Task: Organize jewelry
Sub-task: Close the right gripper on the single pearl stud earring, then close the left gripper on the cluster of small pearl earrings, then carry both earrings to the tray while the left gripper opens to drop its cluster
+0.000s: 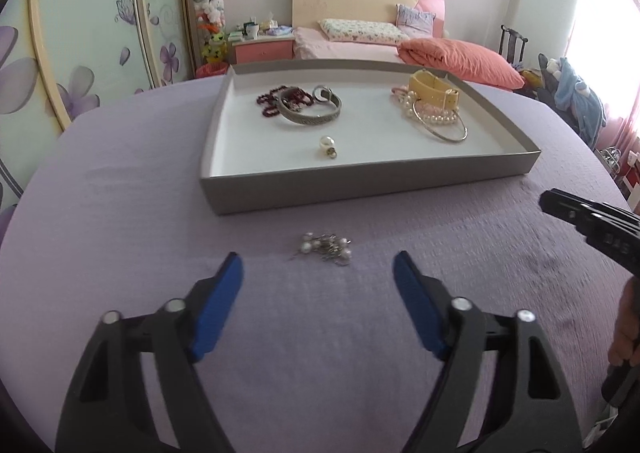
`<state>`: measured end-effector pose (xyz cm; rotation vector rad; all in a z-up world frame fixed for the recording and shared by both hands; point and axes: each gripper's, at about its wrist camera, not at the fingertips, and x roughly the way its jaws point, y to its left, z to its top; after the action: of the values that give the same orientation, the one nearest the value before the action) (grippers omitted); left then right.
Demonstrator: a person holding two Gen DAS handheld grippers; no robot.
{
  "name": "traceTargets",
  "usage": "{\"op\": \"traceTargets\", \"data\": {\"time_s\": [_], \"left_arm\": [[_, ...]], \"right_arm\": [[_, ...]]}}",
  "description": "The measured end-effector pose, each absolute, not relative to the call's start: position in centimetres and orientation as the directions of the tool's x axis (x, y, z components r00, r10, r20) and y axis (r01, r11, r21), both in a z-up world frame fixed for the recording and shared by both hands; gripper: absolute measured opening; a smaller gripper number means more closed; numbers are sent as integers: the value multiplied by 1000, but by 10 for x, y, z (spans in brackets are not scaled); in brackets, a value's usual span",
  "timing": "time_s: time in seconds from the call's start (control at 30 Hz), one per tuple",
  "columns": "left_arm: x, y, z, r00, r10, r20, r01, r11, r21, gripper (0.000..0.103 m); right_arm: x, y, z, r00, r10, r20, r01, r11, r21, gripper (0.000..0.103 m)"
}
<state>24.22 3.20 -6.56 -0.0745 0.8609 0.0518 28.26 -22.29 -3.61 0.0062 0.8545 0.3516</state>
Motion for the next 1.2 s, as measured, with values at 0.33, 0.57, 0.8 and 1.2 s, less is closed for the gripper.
{"op": "traceTargets", "data": {"time_s": [0.33,0.57,0.8,1.2], "left_arm": [[262,22,-73,619,37,-785,-90,996,-24,50],[268,19,-73,618,57,-784,-100,995,-7,20],[267,18,-72,623,30,-781,-83,996,-28,10],[241,29,-59,649,-10,-760,-59,996,-64,8]], "right_arm": [[286,-230,-39,592,334,-733,-304,935,181,16],[285,-230,-40,585,352,-731,-312,929,197,16],[284,-230,-41,579,363,-730,-317,925,208,16],[273,-221,-28,586,392,-709,-350,912,214,16]]}}
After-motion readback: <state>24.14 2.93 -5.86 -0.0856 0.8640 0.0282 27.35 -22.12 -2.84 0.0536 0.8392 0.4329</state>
